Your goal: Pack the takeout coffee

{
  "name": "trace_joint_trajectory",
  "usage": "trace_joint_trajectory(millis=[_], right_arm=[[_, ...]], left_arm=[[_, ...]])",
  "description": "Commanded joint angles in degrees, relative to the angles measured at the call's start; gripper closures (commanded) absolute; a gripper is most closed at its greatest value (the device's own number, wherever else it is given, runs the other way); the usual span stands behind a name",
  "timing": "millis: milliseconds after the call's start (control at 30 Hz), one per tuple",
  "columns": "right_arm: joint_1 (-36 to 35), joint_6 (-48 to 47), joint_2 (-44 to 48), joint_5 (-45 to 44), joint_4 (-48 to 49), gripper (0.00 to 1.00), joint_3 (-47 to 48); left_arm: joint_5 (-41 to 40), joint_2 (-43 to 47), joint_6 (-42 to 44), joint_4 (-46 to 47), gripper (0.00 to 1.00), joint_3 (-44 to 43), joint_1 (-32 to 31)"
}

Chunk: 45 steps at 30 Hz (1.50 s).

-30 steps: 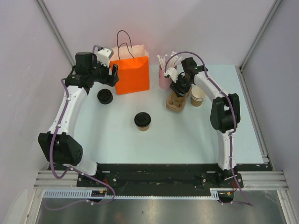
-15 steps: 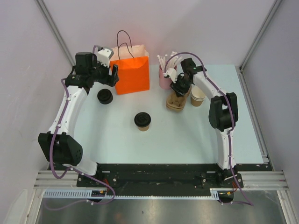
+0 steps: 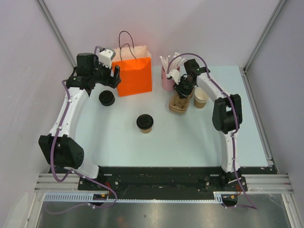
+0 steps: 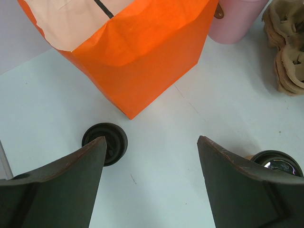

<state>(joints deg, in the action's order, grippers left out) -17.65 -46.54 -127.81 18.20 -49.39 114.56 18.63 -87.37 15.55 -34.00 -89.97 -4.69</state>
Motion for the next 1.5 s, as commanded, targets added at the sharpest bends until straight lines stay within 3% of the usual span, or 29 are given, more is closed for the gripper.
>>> trace_joint_trajectory(millis=[0,367,567,800,900,1000,1467], right_arm=[[0.1,1.1,4.3,-1.4,0.1,0.86,2.0],[-0.5,2.2,6.6,-3.0,3.0,0.81,-0.9],[-0.5,2.7,6.9,-1.9,5.8,0.76,-3.3],[-0.9,3.5,6.3,-3.0,6.1,0.6,-4.2],[-1.3,3.3,8.3,-1.9,5.5,0.66,-4.2],[-1.2,3.1,10.4,-0.7,6.9,0.8,-5.1],[-0.9,4.0,13.2,-6.7,7.9,0.87,-4.7]], left_arm=[[1.5,1.5,1.0,1.0,0.17,-0.3,0.4],[2.8,1.9,-0.7,1.0,0.17,0.8,0.3],[5.8,4.0,-3.6,1.0,0.17,3.0,-3.6],[5.1,3.2,-3.3,1.0,0.18,3.9,-7.0],[4.7,3.1,-2.9,1.0,0.18,3.9,-7.0],[4.6,3.2,-2.8,1.0,0.18,3.6,-7.0],[1.0,4.0,0.2,1.0,0.18,1.0,-6.8]])
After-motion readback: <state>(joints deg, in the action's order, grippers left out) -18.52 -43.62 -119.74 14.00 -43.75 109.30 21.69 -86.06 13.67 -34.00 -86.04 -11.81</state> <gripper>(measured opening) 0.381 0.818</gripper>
